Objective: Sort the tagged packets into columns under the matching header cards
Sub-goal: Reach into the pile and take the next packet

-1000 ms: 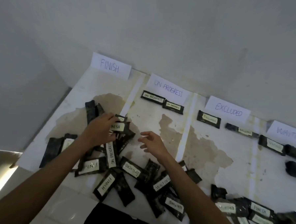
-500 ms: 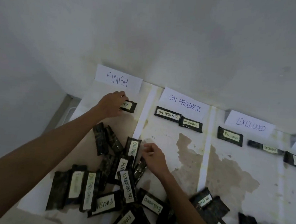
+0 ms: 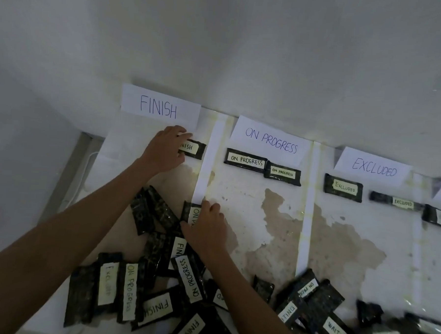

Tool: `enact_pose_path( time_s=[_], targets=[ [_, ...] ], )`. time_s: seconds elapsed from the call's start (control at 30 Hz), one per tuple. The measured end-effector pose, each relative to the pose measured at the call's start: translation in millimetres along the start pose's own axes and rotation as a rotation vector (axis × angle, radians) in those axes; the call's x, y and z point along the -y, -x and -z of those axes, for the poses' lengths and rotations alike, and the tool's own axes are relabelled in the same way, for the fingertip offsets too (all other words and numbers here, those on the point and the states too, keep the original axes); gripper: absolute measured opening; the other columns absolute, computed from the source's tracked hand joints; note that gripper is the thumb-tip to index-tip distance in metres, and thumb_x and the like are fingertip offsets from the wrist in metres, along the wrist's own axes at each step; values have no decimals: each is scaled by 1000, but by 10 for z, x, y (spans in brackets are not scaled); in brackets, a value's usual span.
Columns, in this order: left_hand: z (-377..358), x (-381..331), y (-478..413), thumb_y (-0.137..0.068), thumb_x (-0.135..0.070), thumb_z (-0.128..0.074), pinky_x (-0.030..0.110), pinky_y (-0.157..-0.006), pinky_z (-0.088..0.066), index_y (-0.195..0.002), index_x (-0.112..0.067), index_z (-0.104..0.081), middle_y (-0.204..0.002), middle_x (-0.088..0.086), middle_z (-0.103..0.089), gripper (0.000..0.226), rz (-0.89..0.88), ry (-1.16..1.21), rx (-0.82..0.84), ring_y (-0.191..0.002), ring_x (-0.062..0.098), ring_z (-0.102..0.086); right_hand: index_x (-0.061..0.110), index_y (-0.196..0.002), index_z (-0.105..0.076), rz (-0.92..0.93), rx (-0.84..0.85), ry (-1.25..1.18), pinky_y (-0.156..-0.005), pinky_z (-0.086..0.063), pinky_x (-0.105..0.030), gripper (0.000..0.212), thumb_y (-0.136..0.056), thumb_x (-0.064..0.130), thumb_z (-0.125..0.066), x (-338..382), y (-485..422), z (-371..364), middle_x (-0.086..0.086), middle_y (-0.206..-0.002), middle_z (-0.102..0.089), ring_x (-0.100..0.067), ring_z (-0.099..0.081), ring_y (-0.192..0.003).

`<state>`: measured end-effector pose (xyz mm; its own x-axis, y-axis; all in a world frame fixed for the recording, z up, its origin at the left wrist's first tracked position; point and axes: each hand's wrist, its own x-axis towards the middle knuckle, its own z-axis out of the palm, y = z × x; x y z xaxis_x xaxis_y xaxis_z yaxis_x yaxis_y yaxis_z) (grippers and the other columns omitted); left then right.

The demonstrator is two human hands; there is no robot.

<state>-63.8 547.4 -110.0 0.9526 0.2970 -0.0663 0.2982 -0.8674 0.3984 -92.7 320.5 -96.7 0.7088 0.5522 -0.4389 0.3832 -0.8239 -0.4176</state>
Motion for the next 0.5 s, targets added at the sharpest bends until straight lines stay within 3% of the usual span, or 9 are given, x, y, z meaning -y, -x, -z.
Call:
enact_pose_path(
  time_s=[0.1,0.17,0.37,0.5],
  targets=[
    [-9,-170,252,-76,-9,-63,48,-92,-44,-122,-5,-56,-124,15,-52,46,103,115,-93,-111,34,-48,7,-125,-37,-56,35,146,-75,-45,-36,69,-79,51,-62,125,-26,-53,-13,-116,-44,-27,-51,-93],
    [-56,-290,489,-79,-9,-59,45,-96,-42,-121,-8,-57,-125,13,-51,42,147,143,-73,-114,31,-45,7,-131,-30,-135,64,152,-72,-48,-35,75,-78,45,-67,198,-26,-132,-15,-121,-42,-27,-52,-95],
    [-218,-488,1156,-81,-13,-64,34,-99,-40,-115,-9,-60,-119,9,-55,35,182,282,-71,-113,24,-48,13,-144,-10,-217,73,37,-78,-53,-41,98,-75,47,-70,280,50,-298,-16,-137,-30,-35,-50,-111],
    [-165,-614,1292,-82,-8,-64,29,-99,-36,-118,-9,-59,-120,8,-54,36,257,304,-144,-115,23,-44,11,-143,-13,-149,-42,-119,-84,-49,-42,106,-64,48,-73,197,120,-99,-13,-128,-38,-32,-48,-109]
  ],
)
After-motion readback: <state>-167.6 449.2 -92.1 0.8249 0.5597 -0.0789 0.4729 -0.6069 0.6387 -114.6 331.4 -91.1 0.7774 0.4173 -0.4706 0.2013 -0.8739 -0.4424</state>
